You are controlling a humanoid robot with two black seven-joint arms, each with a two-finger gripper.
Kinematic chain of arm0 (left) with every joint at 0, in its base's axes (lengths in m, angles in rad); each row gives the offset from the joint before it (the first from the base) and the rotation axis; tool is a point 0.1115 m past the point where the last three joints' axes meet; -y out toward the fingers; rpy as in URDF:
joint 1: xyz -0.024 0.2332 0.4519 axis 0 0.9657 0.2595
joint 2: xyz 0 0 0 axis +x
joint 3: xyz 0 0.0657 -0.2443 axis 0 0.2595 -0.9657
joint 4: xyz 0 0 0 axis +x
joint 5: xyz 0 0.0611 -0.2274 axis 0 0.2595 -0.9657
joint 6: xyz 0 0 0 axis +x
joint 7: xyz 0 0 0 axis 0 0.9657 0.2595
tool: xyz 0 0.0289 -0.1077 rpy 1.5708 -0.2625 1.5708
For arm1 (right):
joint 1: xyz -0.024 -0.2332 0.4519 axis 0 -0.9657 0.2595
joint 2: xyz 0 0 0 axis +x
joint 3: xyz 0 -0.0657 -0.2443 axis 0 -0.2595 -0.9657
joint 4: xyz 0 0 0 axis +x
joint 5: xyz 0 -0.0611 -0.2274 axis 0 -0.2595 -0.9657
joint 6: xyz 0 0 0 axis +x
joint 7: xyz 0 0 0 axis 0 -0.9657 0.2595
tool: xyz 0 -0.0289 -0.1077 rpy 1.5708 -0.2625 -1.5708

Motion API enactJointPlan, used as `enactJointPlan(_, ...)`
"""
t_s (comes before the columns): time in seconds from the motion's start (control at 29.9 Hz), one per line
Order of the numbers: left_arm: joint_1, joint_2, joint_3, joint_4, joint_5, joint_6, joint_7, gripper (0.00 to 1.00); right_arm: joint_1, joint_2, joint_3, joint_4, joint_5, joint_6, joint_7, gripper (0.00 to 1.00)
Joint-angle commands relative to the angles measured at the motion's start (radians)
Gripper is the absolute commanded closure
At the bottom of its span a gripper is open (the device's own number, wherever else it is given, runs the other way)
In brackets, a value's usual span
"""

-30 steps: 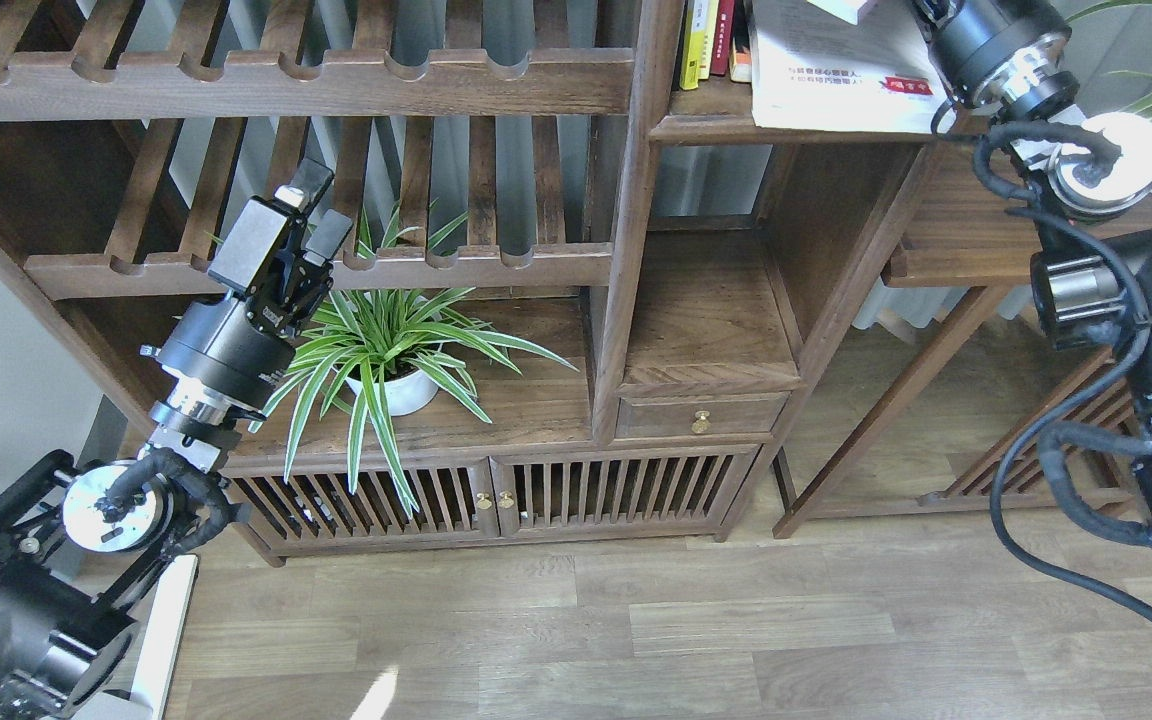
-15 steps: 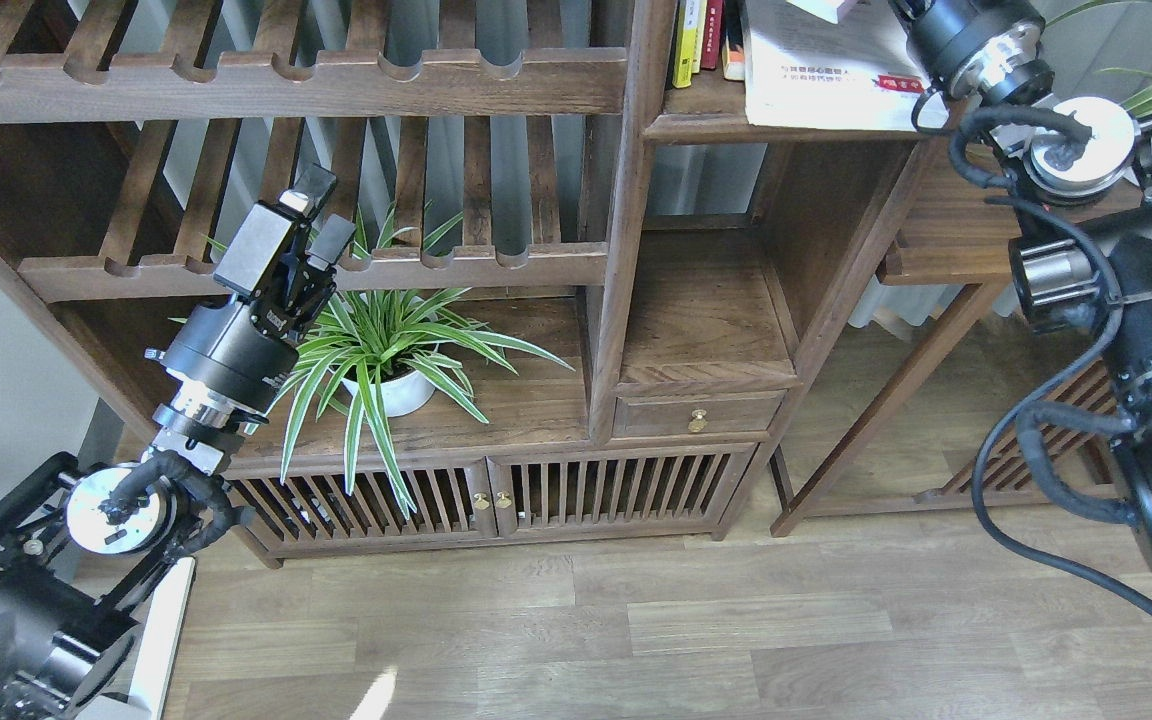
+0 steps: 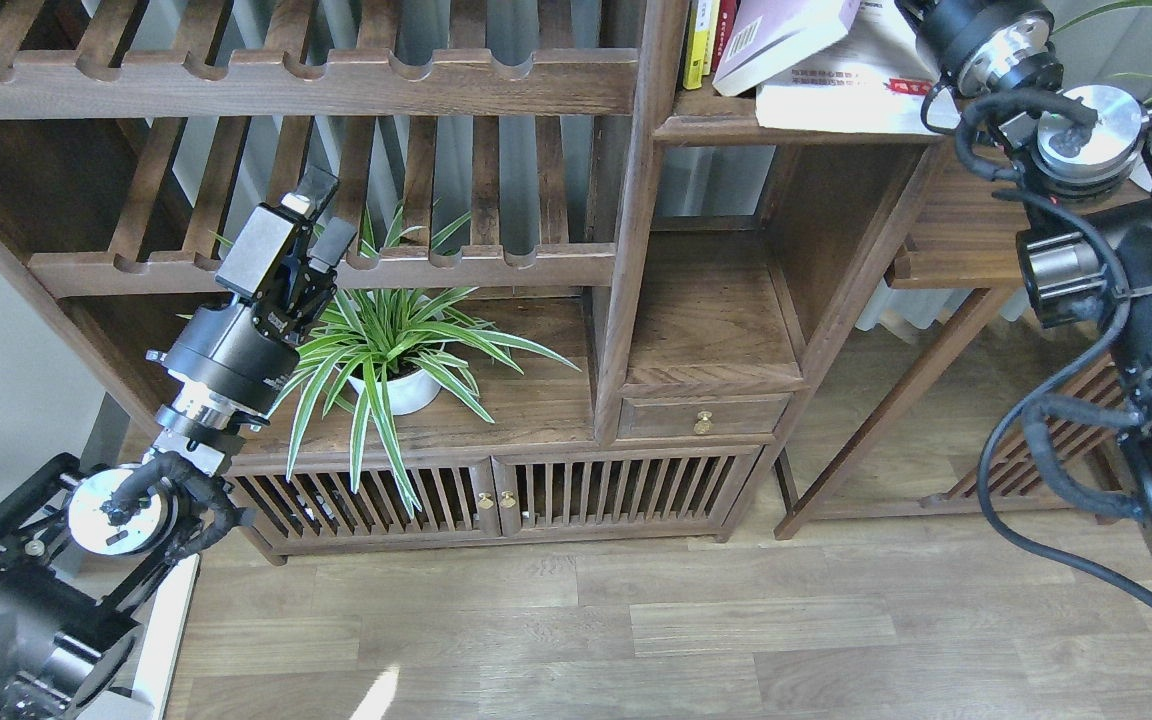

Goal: Organize books on shelf

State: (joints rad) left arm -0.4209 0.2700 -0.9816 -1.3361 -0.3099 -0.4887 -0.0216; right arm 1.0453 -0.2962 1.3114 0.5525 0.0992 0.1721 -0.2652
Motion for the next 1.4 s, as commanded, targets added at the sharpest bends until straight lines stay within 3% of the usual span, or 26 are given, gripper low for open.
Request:
enactJointPlan(0.0, -0.001, 0.000, 0.001, -0.002, 0.000, 0.000, 0.000, 0.01, 0.001, -0.006, 0.000, 0.000, -0.001, -0.005, 0.000, 0.41)
enactJointPlan(0.54, -0.010, -0.002, 0.003, -0.002, 0.000, 0.000, 0.000, 0.02, 0.111, -0.040, 0.000, 0.003, -0.009, -0.042, 0.000, 0.30)
enactJointPlan(0.9, -0.018, -0.005, 0.001, 0.000, -0.002, 0.000, 0.000, 0.02, 0.082, -0.035, 0.014, 0.104, 0.002, -0.039, 0.000, 0.23)
enactJointPlan(1.17, -0.029, -0.005, -0.012, 0.000, -0.002, 0.000, -0.006, 0.01, -0.071, -0.041, 0.028, 0.357, 0.051, -0.016, 0.000, 0.14)
enactJointPlan(1.37, -0.041, -0.005, -0.017, 0.000, -0.002, 0.000, -0.012, 0.01, -0.197, -0.055, 0.068, 0.472, 0.051, 0.092, -0.002, 0.13)
